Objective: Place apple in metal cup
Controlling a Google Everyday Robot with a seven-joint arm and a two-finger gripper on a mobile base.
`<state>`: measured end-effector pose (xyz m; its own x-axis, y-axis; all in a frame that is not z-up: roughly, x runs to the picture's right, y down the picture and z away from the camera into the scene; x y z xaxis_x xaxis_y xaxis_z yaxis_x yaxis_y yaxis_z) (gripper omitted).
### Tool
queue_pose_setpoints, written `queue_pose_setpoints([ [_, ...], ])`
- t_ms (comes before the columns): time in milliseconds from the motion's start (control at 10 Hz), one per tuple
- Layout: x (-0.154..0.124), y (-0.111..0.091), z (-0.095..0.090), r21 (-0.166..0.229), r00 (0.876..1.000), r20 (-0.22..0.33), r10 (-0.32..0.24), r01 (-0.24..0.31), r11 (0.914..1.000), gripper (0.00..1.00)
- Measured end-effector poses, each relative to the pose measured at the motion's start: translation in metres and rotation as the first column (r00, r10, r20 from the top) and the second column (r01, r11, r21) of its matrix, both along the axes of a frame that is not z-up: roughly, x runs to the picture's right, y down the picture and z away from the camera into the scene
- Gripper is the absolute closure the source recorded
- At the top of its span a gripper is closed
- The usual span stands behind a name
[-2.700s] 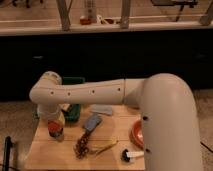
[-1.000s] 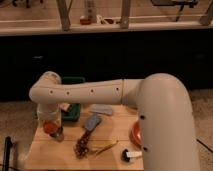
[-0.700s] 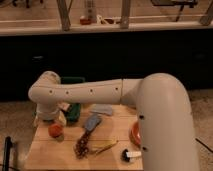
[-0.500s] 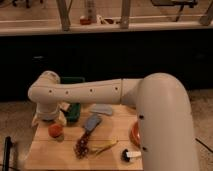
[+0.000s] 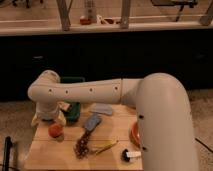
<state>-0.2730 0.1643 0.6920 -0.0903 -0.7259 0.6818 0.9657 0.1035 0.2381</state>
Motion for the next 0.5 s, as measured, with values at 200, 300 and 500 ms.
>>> queue_pose_setpoints([
  [200,0.0007,-0.0019,0.0008,-0.004,1.0,0.0,0.0,0.0,1.0,0.2],
  [300,0.0016,-0.0026,0.0018,-0.006,1.0,-0.002,-0.001,0.001,1.0,0.2],
  [500,0.0021,-0.0051,0.0038,-0.01,1.0,-0.003,0.001,-0.001,1.0,0.2],
])
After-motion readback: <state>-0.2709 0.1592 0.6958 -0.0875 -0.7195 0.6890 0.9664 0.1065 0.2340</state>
